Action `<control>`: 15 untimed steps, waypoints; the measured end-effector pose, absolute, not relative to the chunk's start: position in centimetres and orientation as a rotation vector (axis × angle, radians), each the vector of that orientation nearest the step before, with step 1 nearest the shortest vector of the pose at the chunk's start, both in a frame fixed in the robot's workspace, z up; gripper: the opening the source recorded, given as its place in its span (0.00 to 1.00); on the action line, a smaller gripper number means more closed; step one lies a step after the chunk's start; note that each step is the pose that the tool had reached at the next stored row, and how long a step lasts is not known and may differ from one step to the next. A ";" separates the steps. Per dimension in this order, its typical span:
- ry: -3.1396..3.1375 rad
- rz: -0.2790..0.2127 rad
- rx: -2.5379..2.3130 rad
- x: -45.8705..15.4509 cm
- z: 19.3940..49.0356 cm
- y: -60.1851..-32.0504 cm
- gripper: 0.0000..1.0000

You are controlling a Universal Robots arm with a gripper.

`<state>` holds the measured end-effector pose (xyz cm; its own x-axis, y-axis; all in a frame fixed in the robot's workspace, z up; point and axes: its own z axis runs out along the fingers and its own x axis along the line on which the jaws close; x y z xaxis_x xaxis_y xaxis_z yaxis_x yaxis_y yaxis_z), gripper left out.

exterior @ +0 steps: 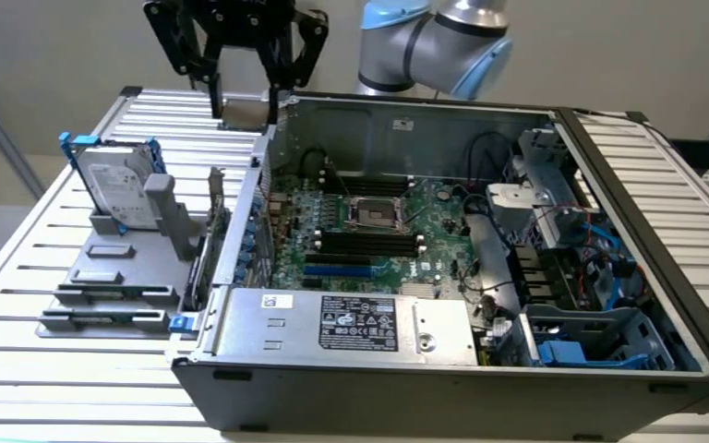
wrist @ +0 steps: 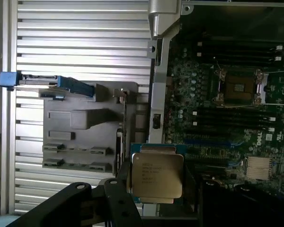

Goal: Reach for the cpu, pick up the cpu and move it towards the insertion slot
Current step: 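Pick up the cpu and move it towards the insertion slot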

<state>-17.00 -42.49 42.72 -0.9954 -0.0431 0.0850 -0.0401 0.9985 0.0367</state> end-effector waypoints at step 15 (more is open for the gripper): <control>-3.055 -0.053 0.064 -11.2 42.4 -40.2 0.55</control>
<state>-11.16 -40.24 42.36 -0.9954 -0.0430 0.0851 -0.0400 0.9985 0.0367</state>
